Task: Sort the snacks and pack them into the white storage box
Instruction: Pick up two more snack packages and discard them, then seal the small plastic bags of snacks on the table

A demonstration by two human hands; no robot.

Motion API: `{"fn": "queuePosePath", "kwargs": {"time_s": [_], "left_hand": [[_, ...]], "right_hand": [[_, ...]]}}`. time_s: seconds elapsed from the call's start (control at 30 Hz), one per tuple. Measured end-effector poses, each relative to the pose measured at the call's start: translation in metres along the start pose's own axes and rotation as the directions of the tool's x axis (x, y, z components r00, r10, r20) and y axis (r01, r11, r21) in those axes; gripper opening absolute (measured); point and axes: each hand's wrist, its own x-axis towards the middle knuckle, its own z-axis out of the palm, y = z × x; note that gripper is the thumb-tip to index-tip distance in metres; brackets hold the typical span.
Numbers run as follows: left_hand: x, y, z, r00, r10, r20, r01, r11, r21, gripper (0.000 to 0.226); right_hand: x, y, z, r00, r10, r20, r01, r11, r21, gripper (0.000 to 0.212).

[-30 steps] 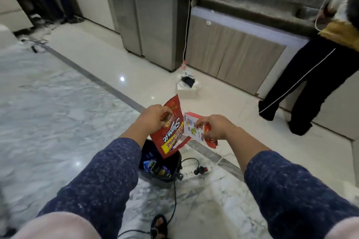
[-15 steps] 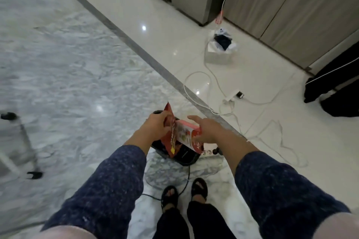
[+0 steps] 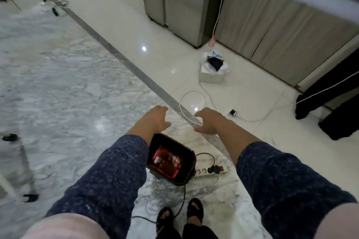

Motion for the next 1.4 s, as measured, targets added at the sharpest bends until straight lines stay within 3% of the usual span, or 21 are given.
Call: {"fn": "queuePosePath", "kwargs": {"time_s": [0.2,0.4,0.53,0.73,0.9,1.1,1.23,1.4], "left_hand": [[-0.020,0.071,-0.098,0.984,0.111,-0.142,-0.096,0.990,0.104,0.071],[-0.047,0.139,-0.161,0.890,0.348,-0.295,-0.278,0.926,0.254,0.063],[-0.073,0.190,-0.173,0.815,0.513,-0.269,-0.418,0.843,0.339,0.062],[-0.139,0.261,-0.142,0.665,0.728,-0.166,-0.619,0.662,0.422,0.067],[-0.209,0.319,-0.083,0.478,0.879,0.001,-0.784,0.426,0.452,0.067],[-0.313,0.390,-0.014,0.237,0.963,0.127,-0.881,0.158,0.446,0.065],[-0.404,0.433,0.047,0.064,0.966,0.249,-0.909,-0.047,0.415,0.069],[-0.511,0.478,0.128,-0.156,0.930,0.334,-0.901,-0.272,0.339,0.069]], "right_hand": [[-0.058,0.026,-0.095,0.977,0.098,-0.191,-0.097,0.995,0.015,0.070],[-0.144,0.050,-0.152,0.871,0.291,-0.396,-0.286,0.955,0.072,0.066],[-0.221,0.064,-0.147,0.758,0.482,-0.439,-0.450,0.874,0.183,0.064],[-0.348,0.063,-0.089,0.538,0.733,-0.417,-0.630,0.678,0.378,0.060],[-0.455,0.055,-0.014,0.330,0.896,-0.296,-0.735,0.441,0.514,0.057],[-0.586,0.022,0.060,0.069,0.975,-0.213,-0.792,0.183,0.583,0.065],[-0.676,-0.002,0.120,-0.119,0.986,-0.116,-0.779,-0.020,0.627,0.065],[-0.775,-0.030,0.190,-0.272,0.962,-0.003,-0.741,-0.208,0.638,0.063]]}}
